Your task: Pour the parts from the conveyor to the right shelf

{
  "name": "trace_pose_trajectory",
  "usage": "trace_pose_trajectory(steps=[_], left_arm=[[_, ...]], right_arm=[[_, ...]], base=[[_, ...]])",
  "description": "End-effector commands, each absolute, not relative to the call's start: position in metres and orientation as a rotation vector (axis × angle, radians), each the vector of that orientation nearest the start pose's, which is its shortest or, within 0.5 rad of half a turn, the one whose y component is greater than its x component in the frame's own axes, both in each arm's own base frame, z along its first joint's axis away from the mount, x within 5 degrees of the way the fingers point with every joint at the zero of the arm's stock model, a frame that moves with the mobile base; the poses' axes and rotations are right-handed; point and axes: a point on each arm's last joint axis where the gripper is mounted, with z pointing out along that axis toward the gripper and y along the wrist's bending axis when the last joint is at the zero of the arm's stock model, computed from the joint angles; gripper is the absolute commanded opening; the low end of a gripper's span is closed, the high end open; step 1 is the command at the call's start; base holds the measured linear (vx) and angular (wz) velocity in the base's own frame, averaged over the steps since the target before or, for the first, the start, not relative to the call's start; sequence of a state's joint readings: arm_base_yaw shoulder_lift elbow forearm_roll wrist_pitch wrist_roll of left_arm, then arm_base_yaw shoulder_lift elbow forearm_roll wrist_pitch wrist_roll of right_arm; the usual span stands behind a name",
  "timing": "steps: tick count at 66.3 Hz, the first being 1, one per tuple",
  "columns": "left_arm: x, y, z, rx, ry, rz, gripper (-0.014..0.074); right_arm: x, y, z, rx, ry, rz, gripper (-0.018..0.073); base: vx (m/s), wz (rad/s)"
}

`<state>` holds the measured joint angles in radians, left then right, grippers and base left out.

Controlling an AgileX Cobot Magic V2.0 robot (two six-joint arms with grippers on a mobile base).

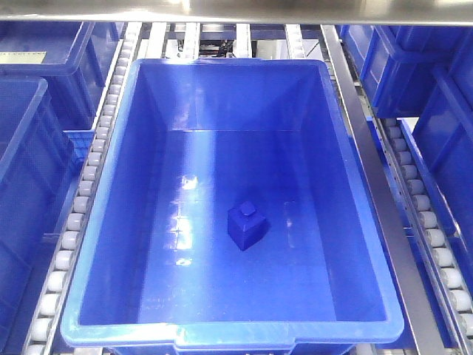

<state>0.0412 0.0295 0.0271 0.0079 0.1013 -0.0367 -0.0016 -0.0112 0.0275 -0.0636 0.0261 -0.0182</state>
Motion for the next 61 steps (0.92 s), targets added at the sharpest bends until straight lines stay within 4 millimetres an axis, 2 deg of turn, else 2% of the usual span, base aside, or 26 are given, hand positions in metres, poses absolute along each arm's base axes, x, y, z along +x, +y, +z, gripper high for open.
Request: trace_pose_trajectory(steps=[1,61], left_arm=[[0.0605,0.0022,0.2059,-0.064,1.558,-0.007,-0.0006],[0.0605,0.0022,0.2059,-0.064,1.558,-0.007,-0.0006]], right_arm=[[0.0554,0.0002,0.2073,-0.068,1.439,-0.077,-0.0009],[0.0554,0.0001,0.2070,-0.068,1.442,-0.077,-0.0009]], base=[[0.00,0.00],[0.00,0.00]])
